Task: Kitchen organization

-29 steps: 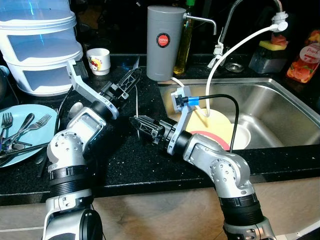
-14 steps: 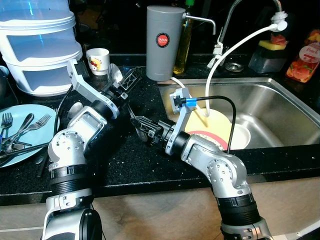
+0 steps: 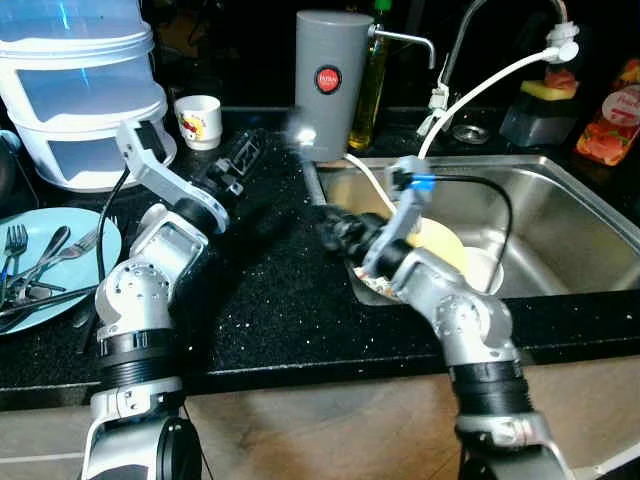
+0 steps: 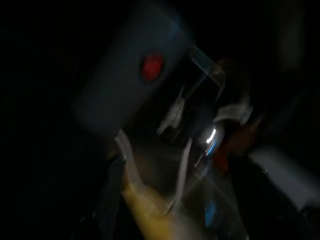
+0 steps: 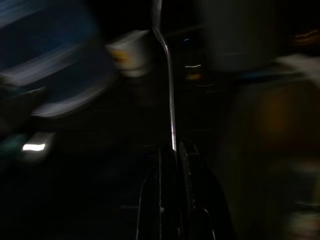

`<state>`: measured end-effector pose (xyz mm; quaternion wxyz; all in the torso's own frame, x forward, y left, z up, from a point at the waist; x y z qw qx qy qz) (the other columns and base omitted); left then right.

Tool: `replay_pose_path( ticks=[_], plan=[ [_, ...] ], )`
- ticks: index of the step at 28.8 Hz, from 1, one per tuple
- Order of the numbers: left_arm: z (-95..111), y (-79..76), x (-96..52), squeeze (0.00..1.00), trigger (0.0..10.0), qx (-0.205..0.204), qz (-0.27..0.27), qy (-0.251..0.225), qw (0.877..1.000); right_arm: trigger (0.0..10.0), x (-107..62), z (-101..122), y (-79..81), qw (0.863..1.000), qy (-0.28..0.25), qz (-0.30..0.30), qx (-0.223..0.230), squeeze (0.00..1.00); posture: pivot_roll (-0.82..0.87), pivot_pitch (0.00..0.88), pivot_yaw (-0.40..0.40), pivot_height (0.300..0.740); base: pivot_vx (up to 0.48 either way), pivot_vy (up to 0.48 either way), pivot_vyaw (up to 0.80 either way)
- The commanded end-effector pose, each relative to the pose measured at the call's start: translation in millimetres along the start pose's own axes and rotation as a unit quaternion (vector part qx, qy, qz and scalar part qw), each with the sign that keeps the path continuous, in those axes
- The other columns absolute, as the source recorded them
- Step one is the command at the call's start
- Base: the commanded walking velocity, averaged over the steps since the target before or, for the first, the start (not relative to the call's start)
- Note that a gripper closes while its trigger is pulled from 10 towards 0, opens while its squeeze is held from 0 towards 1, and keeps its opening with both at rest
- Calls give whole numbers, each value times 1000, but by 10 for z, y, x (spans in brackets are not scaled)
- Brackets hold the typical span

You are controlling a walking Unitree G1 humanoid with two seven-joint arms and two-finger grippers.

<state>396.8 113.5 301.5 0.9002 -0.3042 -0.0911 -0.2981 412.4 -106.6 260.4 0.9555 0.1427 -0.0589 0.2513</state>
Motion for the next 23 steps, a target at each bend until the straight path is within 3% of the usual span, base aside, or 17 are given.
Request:
replay_pose_path(
  ticks=[1,3,5,7,8,11,13,17,18,21,23],
  plan=[
    [-250,-48,-15,0,10000,66,-14,63,996,0,-17,16,-183,997,4,-36,-64,0,92,83,26,740,0,0,0],
    [-472,-137,-37,0,10000,128,-41,117,984,0,-41,-57,-295,989,30,-53,-135,0,86,80,27,740,0,0,0],
    [-609,-190,-58,0,10000,163,-58,148,974,0,-55,-99,-356,982,45,-60,-174,0,86,80,25,740,0,0,0],
    [-774,-262,-68,0,10000,231,-83,183,952,0,-63,-188,-443,970,69,-69,-224,0,86,80,25,740,0,0,0],
    [-774,-262,-68,0,10000,231,-83,183,952,0,-63,-188,-443,970,69,-69,-224,0,86,80,25,740,0,0,0],
    [-932,-345,-78,0,10000,268,-113,210,933,0,-75,-331,-537,947,106,-69,-294,0,84,77,23,740,0,0,0],
    [-964,-352,-88,0,10000,277,-119,218,928,0,-75,-360,-554,943,111,-68,-306,0,84,76,24,740,0,0,0],
    [-1123,-308,-184,0,10000,344,-142,267,889,0,-91,-465,-621,927,136,-67,-345,0,82,71,26,740,0,0,0],
    [-1123,-308,-184,0,10000,344,-142,267,889,0,-91,-465,-621,927,136,-67,-345,0,82,71,26,740,0,0,0],
    [-1148,-235,-211,0,10000,374,-135,283,873,0,-103,-498,-690,915,147,-77,-367,0,83,68,27,740,0,0,0],
    [-1152,-222,-216,0,10000,377,-133,285,871,0,-113,-510,-723,912,152,-82,-373,0,83,66,26,740,0,0,0]
  ],
)
Point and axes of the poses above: a point about 5 cm out from each wrist's last joint towards the gripper, its own x axis pointing out of the wrist towards the gripper, its own z axis along the axis of the wrist's last joint, y = z × x, the point moved 5 cm from there along x, pointing out of the wrist towards the gripper, and after that the axes turned 2 degrees about -x, right-handed, at the moved point
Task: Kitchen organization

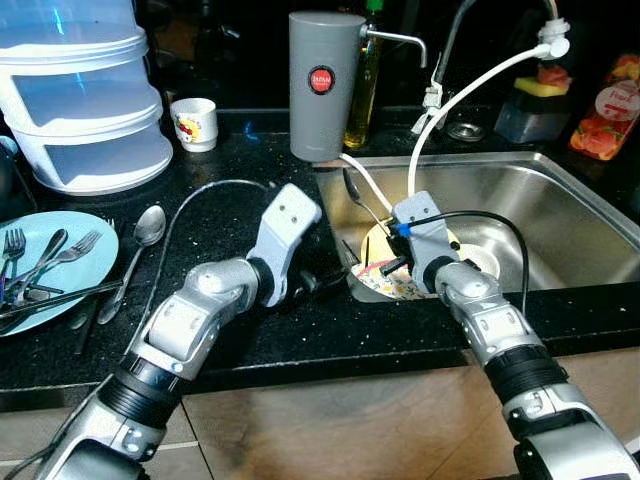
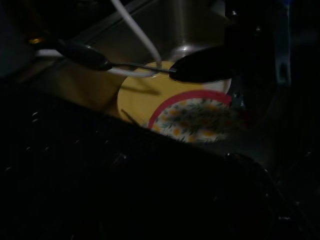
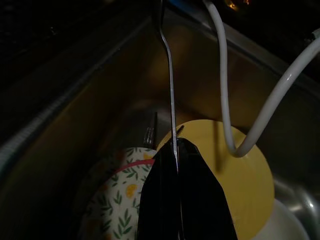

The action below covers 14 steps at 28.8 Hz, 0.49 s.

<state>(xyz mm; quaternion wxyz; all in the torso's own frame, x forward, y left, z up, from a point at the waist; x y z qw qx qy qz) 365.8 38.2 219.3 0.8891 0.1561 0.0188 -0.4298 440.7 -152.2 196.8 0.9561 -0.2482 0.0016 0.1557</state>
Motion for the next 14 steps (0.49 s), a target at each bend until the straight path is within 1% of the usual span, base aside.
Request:
replay_pose_path(
  ticks=[1,2,3,4,5,6,7,8,9,14],
  plan=[
    [-72,-12,-17,0,10000,12,-4,12,1000,0,-7,-84,-25,1000,14,-5,-15,0,83,66,26,740,0,0,0],
    [-78,-6,-17,0,10000,11,-2,14,1000,0,-6,-113,-63,1000,21,-12,-16,0,83,66,26,740,0,0,0],
    [-80,-9,-17,0,10000,12,-3,14,1000,667,-6,-124,-75,999,23,-15,-17,0,82,67,25,740,0,0,0],
    [-81,-11,-17,0,10000,12,-3,13,1000,1843,-7,-134,-84,999,25,-17,-17,0,82,67,25,740,0,0,0],
    [-81,-11,-17,0,10000,12,-3,13,1000,1843,-7,-134,-84,999,25,-17,-17,0,82,67,25,740,0,0,0],
    [-86,-5,-15,0,10000,9,-2,13,1000,7725,-7,-147,-95,999,28,-19,-17,0,82,67,25,740,0,0,0],
    [-90,-1,-13,0,10000,8,-1,14,1000,10000,-5,-158,-106,999,31,-21,-17,290,82,67,25,740,0,0,0],
    [-93,3,-12,0,10000,8,-1,14,1000,10000,-4,-166,-115,999,33,-23,-17,502,82,67,25,740,0,0,0],
    [-94,6,-11,0,10000,7,0,14,1000,10000,-2,-175,-122,999,35,-24,-18,1000,82,67,25,740,0,0,0],
    [-92,19,-13,0,10000,4,2,14,1000,10000,5,-197,-151,998,41,-33,-29,1000,82,67,25,740,0,0,0]
  ],
)
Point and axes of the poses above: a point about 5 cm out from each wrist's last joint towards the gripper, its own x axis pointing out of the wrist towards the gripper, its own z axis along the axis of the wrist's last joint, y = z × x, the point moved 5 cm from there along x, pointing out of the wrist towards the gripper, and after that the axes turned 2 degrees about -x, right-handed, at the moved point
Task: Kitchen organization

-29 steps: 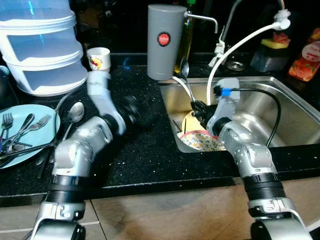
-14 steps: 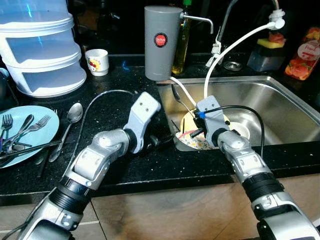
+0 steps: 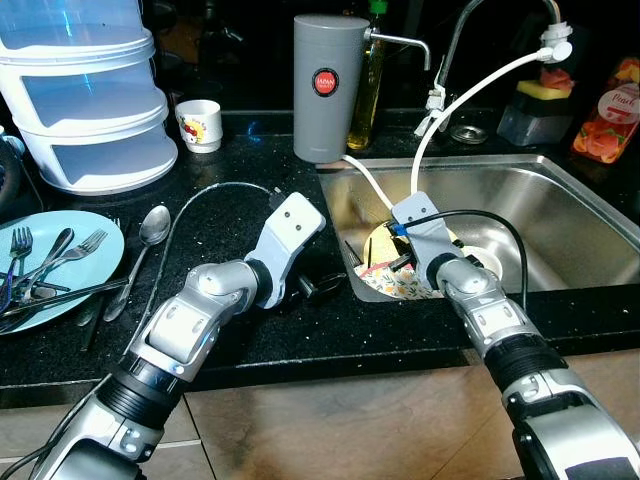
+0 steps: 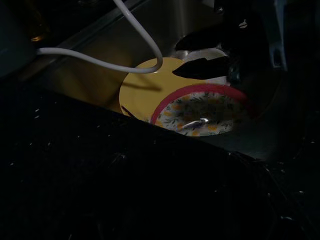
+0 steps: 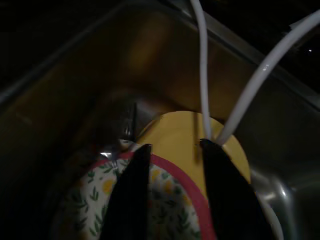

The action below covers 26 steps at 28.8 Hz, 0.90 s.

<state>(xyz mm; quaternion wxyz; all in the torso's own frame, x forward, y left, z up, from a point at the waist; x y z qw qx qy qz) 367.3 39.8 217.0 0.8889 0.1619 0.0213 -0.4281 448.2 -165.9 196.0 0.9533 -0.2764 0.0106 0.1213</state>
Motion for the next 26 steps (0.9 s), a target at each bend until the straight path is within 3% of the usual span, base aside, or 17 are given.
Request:
replay_pose_path(
  ticks=[1,2,4,5,6,8,9,10,11,14,16,18,19,20,23,24,26],
  plan=[
    [-63,22,-16,0,10000,-6,7,8,1000,10000,-16,-127,-23,1000,21,-5,-5,1000,82,67,25,740,0,0,0],
    [-36,86,-29,0,10000,-14,28,1,1000,10000,-11,-125,-44,1000,22,-12,-8,0,82,67,25,740,0,0,0],
    [27,233,-68,0,10000,-14,76,-15,997,10000,-7,-101,-79,1000,18,-21,3,0,82,67,25,740,0,0,0],
    [27,233,-68,0,10000,-14,76,-15,997,10000,-7,-101,-79,1000,18,-21,3,0,82,67,25,740,0,0,0],
    [72,559,-212,0,10000,-23,178,-23,983,10000,0,-44,-121,999,5,-30,26,0,83,76,26,740,0,0,0],
    [82,801,-371,0,10000,-33,256,-23,966,10000,3,5,-143,999,-6,-34,42,0,83,77,27,740,0,0,0],
    [79,956,-514,0,10000,-46,306,-25,951,10000,8,51,-142,998,-17,-33,59,0,86,79,25,740,0,0,0],
    [79,956,-514,0,10000,-46,306,-25,951,10000,8,51,-142,998,-17,-33,59,0,86,79,25,740,0,0,0],
    [51,1221,-840,0,10000,-54,396,-21,917,10000,17,135,-121,996,-37,-25,81,0,87,81,26,740,0,0,0],
    [-34,1528,-1394,0,10000,-45,509,4,859,10000,35,209,-59,994,-53,-12,93,0,87,81,26,740,0,0,0],
    [-72,1636,-1680,0,10000,-42,557,16,829,10000,46,235,-20,994,-57,-3,96,0,96,86,12,740,0,0,0],
    [-115,1687,-1874,0,10000,-41,585,27,809,10000,53,245,7,994,-58,2,95,0,96,86,12,740,0,0,0],
    [-136,1702,-1949,0,10000,-41,597,33,801,10000,55,248,17,994,-58,4,95,0,96,86,12,740,0,0,0],
    [-136,1702,-1949,0,10000,-41,597,33,801,10000,55,248,17,994,-58,4,95,0,96,86,12,740,0,0,0],
    [-244,1738,-2255,0,10000,-42,635,57,769,10000,65,259,63,993,-60,15,96,0,96,86,12,740,0,0,0],
    [-244,1738,-2255,0,10000,-42,635,57,769,10000,65,259,63,993,-60,15,96,0,96,86,12,740,0,0,0],
    [-340,1749,-2429,0,10000,-44,651,77,753,10000,69,267,92,993,-61,25,95,0,96,86,12,740,0,0,0]
  ],
)
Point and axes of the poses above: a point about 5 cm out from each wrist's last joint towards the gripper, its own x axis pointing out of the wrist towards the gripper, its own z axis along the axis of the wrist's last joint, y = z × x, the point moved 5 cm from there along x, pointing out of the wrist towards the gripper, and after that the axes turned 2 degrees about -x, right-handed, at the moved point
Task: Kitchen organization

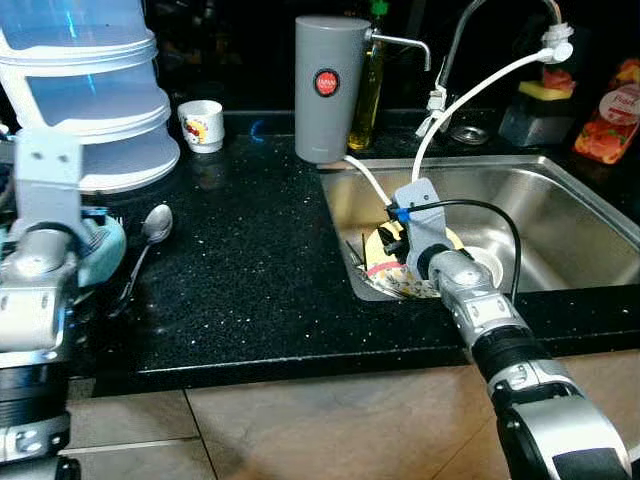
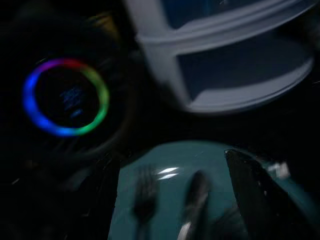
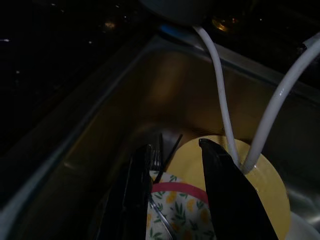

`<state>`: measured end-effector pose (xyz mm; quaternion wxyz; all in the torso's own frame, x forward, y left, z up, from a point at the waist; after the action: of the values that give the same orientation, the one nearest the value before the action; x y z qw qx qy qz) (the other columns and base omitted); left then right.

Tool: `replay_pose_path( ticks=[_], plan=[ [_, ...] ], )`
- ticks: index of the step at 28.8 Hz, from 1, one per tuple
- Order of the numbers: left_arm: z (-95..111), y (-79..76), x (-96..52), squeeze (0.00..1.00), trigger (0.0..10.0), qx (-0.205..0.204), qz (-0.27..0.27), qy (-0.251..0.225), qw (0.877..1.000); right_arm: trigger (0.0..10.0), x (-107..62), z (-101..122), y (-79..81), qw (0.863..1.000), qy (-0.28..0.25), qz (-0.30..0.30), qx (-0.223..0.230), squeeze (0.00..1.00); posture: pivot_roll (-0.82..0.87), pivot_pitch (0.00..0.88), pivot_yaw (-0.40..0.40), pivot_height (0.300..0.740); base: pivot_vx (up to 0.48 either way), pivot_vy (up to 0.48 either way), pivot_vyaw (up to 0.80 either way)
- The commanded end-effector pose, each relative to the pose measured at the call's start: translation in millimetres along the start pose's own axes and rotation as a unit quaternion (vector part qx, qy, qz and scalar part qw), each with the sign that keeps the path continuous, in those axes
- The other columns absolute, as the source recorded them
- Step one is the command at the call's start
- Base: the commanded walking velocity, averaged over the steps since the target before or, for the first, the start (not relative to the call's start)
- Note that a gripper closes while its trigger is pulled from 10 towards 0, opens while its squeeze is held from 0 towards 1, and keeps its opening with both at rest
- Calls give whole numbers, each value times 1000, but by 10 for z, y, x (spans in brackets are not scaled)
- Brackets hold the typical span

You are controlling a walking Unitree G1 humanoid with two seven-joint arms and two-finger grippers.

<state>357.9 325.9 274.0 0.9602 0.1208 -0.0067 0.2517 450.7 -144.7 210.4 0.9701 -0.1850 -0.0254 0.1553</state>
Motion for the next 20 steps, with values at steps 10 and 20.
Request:
replay_pose_path(
  ticks=[10,20],
  plan=[
    [-195,282,39,0,10000,17,-21,17,999,10000,17,33,47,1000,-6,20,1,0,111,95,-5,740,0,0,0],
    [-205,-274,-58,635,10000,55,-154,22,986,10000,10,36,23,1000,-7,21,-1,0,109,97,-1,740,0,0,0]
  ],
)
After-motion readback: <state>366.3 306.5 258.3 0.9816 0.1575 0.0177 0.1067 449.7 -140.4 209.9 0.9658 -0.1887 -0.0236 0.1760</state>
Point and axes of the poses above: a point about 5 cm out from each wrist's last joint towards the gripper, its own x axis pointing out of the wrist towards the gripper, its own z axis along the axis of the wrist's last joint, y = z × x, the point moved 5 cm from there along x, pointing out of the wrist towards the gripper, and after that the axes turned 2 degrees about -x, right-handed, at the moved point
